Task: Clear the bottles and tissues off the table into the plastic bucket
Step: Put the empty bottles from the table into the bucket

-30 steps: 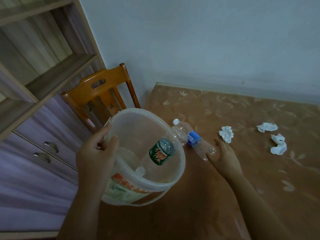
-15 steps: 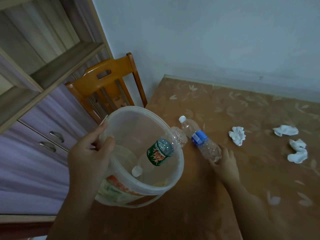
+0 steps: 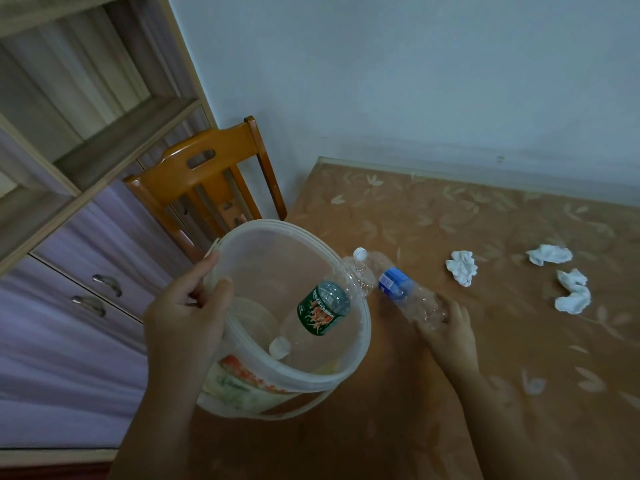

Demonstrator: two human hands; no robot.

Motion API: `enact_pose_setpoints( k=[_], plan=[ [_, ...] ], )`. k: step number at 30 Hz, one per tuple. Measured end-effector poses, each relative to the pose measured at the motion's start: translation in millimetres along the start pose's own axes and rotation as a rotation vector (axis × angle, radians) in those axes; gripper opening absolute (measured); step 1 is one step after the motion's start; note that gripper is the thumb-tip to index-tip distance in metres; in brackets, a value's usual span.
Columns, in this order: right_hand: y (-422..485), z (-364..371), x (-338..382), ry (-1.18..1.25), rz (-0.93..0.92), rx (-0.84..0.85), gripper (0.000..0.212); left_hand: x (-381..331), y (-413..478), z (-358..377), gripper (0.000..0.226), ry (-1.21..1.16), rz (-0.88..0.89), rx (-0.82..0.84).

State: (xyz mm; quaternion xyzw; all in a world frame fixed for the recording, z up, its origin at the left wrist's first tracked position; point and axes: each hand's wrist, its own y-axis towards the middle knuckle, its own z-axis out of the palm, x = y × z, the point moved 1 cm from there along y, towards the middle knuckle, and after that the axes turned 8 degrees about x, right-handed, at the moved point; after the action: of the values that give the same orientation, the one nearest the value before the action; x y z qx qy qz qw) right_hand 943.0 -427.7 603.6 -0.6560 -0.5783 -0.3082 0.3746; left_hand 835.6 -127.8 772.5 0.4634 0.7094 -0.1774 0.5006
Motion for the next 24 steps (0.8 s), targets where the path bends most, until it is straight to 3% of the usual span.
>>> enact_pose_setpoints(
  k=[15, 24],
  plan=[
    [-68.9, -49.2, 66.8, 0.229, -0.19, -0.223, 0.056, -3.5, -18.4, -17.9, 0.036, -0.096, -0.046, 0.123],
    [-104.3, -72.5, 108.7, 0.346, -0.313, -0.204, 0.05, -1.2, -20.6, -25.1, 0.036, -0.183, -0.089, 0.241]
  ],
)
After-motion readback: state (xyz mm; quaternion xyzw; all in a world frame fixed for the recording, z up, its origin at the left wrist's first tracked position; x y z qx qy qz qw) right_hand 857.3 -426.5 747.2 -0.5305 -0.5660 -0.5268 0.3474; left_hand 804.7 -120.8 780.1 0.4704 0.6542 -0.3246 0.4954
